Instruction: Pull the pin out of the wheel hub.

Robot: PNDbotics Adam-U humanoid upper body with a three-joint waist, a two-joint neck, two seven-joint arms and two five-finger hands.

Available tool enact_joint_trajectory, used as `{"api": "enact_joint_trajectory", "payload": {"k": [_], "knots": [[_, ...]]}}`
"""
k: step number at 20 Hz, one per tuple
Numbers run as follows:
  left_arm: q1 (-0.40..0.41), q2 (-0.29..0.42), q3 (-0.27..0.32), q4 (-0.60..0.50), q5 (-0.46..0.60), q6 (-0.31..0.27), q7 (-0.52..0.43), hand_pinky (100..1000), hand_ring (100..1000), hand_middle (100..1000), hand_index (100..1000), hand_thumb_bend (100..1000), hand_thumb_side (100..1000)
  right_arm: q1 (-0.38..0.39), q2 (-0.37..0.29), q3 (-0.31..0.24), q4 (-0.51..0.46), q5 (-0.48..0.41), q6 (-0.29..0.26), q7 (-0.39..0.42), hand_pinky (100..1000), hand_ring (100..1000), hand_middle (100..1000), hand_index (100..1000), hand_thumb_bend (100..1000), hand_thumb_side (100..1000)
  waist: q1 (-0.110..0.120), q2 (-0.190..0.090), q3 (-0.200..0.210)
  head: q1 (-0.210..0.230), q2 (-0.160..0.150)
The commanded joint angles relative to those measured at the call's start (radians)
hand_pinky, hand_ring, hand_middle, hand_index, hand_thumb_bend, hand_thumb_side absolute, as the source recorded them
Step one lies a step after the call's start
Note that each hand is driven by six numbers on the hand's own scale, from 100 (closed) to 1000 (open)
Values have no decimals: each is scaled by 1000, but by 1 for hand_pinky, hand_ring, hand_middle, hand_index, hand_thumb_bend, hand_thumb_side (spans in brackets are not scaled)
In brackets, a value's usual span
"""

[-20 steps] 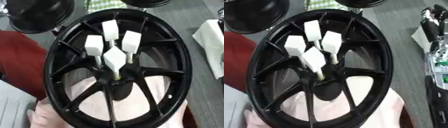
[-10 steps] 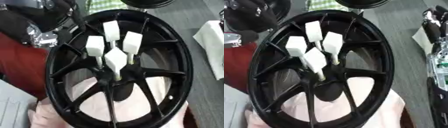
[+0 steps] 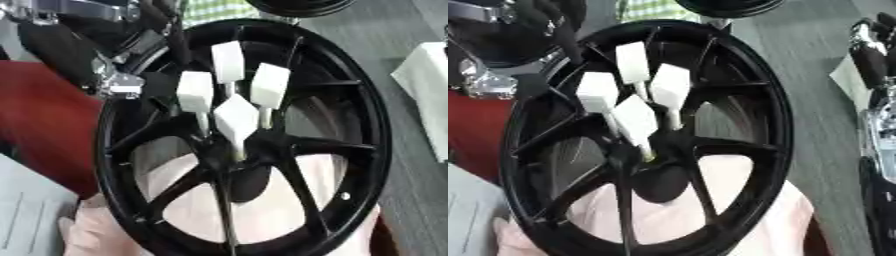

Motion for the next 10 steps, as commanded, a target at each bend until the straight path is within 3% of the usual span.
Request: {"api": "enact_joint_trajectory", "payload": {"k": [1,10], "knots": [[-28,6,26,-2,-31,-108,-120,832,807,686,862,409,934,-7,-31,1,-23,-8,-1,3,945,1000,837,903,100,555,6,-26,0,6,-5],[-25,-18,10,31,-48,-75,-120,822,809,694,891,384,937,-7,-29,5,-24,-9,-2,5,945,1000,837,903,100,555,3,-24,-2,14,-1]]}}
